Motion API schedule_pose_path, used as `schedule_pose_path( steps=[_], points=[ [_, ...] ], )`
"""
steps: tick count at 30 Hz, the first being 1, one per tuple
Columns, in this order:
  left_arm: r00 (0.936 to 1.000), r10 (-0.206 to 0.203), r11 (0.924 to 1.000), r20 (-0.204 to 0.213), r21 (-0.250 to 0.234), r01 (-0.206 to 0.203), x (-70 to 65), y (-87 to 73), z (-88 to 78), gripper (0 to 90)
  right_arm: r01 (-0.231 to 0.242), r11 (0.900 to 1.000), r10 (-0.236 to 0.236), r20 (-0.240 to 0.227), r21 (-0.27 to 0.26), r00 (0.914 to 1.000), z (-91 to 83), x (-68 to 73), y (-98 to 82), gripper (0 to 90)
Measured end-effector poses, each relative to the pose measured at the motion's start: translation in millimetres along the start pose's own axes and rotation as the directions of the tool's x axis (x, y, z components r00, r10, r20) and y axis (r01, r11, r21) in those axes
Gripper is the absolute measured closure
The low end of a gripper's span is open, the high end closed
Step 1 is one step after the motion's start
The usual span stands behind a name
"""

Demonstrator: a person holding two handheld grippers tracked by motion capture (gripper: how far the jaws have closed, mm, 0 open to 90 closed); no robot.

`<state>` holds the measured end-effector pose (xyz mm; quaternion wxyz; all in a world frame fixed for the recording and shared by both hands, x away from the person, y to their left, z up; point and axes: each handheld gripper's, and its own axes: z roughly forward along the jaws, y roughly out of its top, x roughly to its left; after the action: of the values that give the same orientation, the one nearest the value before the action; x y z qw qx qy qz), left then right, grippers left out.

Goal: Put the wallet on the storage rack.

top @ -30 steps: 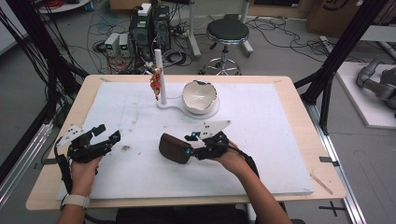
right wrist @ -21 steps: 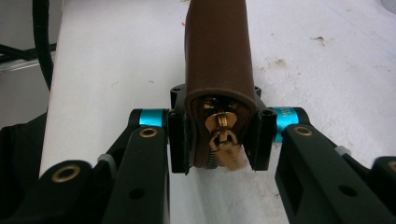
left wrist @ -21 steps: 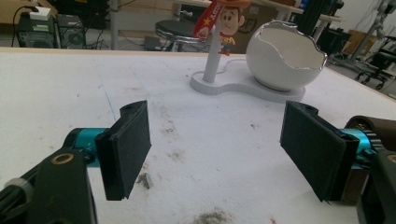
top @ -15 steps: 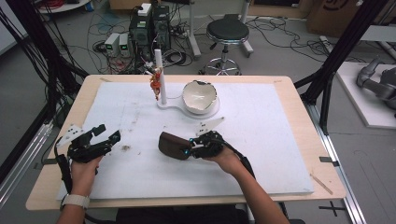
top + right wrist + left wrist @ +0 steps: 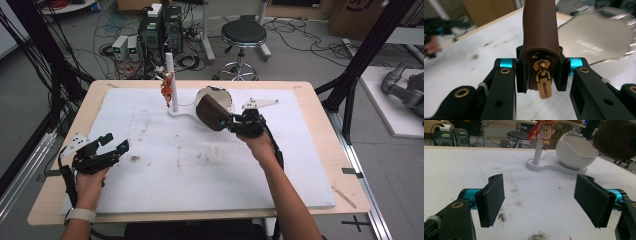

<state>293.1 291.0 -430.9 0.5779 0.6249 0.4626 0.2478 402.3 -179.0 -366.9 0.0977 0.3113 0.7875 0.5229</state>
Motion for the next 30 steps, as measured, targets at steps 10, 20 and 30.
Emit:
schedule_pose_path(
  steps=[10,20,30],
  points=[
    [1.0000,-0.007,1.0000,-0.001,-0.004,0.007,1.5,-0.1,-0.7,24.2,0.140,0.990,-0.144,0.193,0.035,0.9705,5.9,-24.3,37.5,69.3],
    [0.9999,-0.009,1.0000,0.004,0.001,0.009,1.5,-1.2,1.1,24.3,0.280,0.952,-0.303,0.231,0.128,0.9246,31.1,-29.0,37.3,69.0],
    [0.9999,-0.010,0.9999,0.004,0.004,0.010,2.2,-1.8,1.4,24.3,0.308,0.927,-0.359,0.270,0.213,0.8936,54.2,-31.3,30.0,64.6]
  ],
)
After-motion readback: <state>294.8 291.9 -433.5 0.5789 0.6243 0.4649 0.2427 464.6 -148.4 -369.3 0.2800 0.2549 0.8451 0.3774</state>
